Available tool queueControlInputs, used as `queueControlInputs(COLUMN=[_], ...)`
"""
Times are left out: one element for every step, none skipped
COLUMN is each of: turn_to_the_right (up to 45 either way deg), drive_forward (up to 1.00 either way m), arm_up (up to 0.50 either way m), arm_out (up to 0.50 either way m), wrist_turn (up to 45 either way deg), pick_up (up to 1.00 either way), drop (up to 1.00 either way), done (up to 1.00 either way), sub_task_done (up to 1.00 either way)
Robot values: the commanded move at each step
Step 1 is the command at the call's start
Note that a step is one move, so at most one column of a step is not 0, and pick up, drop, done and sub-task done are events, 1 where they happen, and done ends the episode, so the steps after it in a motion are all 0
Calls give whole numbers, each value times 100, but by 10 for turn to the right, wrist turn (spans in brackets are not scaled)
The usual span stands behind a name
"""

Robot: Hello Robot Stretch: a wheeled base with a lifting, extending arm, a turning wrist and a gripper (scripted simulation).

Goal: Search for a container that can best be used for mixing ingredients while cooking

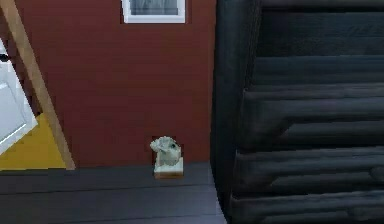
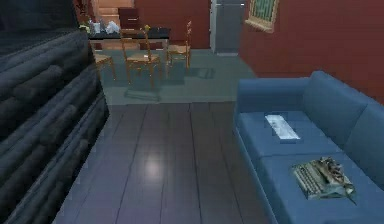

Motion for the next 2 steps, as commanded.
queueControlInputs(turn_to_the_right=[-450,-150], drive_forward=[0,0], arm_up=[0,0], arm_out=[0,0], wrist_turn=[0,0], pick_up=[0,0], drop=[0,0], done=[0,0], sub_task_done=[0,0])
